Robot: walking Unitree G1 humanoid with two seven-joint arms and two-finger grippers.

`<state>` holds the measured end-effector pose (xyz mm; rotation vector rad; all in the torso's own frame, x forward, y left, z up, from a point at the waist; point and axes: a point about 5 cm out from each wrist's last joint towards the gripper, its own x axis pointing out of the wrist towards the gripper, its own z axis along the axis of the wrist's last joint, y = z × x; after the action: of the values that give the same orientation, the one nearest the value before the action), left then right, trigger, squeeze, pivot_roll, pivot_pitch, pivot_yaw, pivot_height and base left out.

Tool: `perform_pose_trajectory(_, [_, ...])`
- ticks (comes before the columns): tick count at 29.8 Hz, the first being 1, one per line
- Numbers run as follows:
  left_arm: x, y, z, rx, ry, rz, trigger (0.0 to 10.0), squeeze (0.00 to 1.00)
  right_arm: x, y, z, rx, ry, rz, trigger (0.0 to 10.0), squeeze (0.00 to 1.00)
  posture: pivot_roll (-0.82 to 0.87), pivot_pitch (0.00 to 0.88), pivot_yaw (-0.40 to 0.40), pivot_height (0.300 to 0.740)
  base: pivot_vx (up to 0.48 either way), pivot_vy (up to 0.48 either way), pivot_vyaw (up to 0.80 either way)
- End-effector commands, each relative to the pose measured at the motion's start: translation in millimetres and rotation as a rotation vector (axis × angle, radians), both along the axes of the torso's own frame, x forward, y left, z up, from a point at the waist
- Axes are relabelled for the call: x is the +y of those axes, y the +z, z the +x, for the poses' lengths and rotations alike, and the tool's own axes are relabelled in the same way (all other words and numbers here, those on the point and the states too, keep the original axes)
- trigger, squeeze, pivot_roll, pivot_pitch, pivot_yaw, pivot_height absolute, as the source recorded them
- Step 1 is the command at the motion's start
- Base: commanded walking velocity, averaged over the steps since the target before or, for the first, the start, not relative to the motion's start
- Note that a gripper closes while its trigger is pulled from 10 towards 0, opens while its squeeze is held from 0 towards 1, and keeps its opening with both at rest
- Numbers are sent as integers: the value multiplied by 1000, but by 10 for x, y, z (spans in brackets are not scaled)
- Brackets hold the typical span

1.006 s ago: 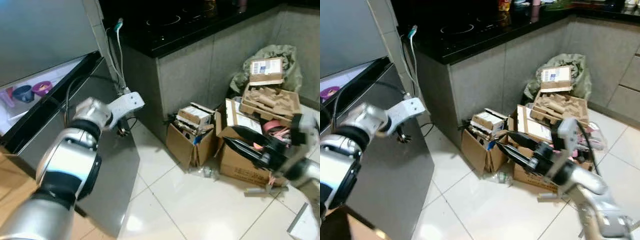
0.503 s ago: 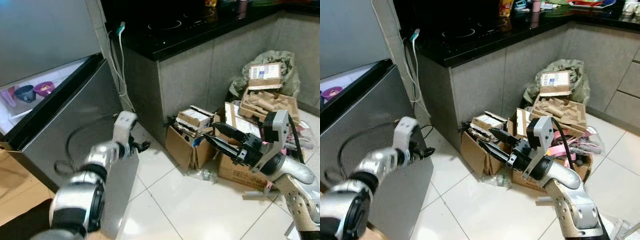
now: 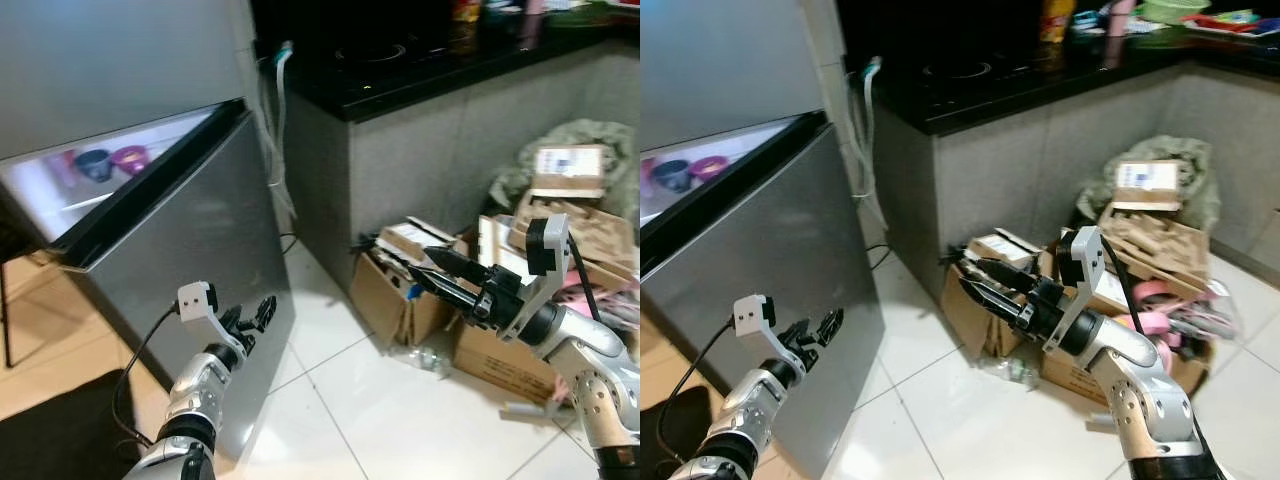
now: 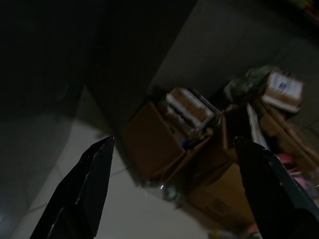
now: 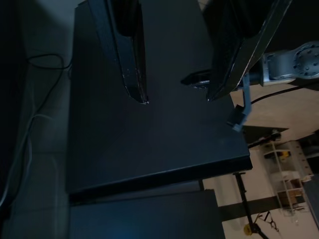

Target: Restocking fridge

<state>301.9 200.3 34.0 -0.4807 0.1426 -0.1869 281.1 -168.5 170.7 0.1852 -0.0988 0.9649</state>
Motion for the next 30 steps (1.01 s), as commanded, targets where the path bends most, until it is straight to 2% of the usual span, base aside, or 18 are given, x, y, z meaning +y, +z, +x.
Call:
perform_pose_trajectory(1, [-88,1,-26,-33,-26,-51,10000,0,19,18,22,-14,11,8,10000,0,-59,0,13,732,0,0,688])
perform_pose_trajectory(6, [-120,66,4,-67,-63,-56,10000,0,20,26,32,-15,12,12,10000,0,-56,0,14,732,0,0,663])
perform_pose_trajectory(10, [-155,162,57,-105,-107,-15,10000,0,20,45,44,-23,8,21,10000,0,-56,0,15,732,0,0,639])
perform_pose_trajectory(15, [-236,276,135,-138,-185,78,10000,0,17,52,54,-29,5,28,10000,0,-50,0,19,732,0,0,618])
perform_pose_trajectory(18, [-265,303,147,-149,-213,97,10000,0,13,53,58,-32,2,28,10000,0,-50,0,19,732,0,0,590])
perform_pose_trajectory(21, [-295,393,198,-177,-268,180,10000,0,14,76,73,-45,-1,32,10000,0,-54,0,20,732,0,0,567])
perform_pose_trajectory(30, [-272,493,285,-186,-264,232,10000,0,13,79,96,-57,-15,27,10000,0,-51,0,20,732,0,0,542])
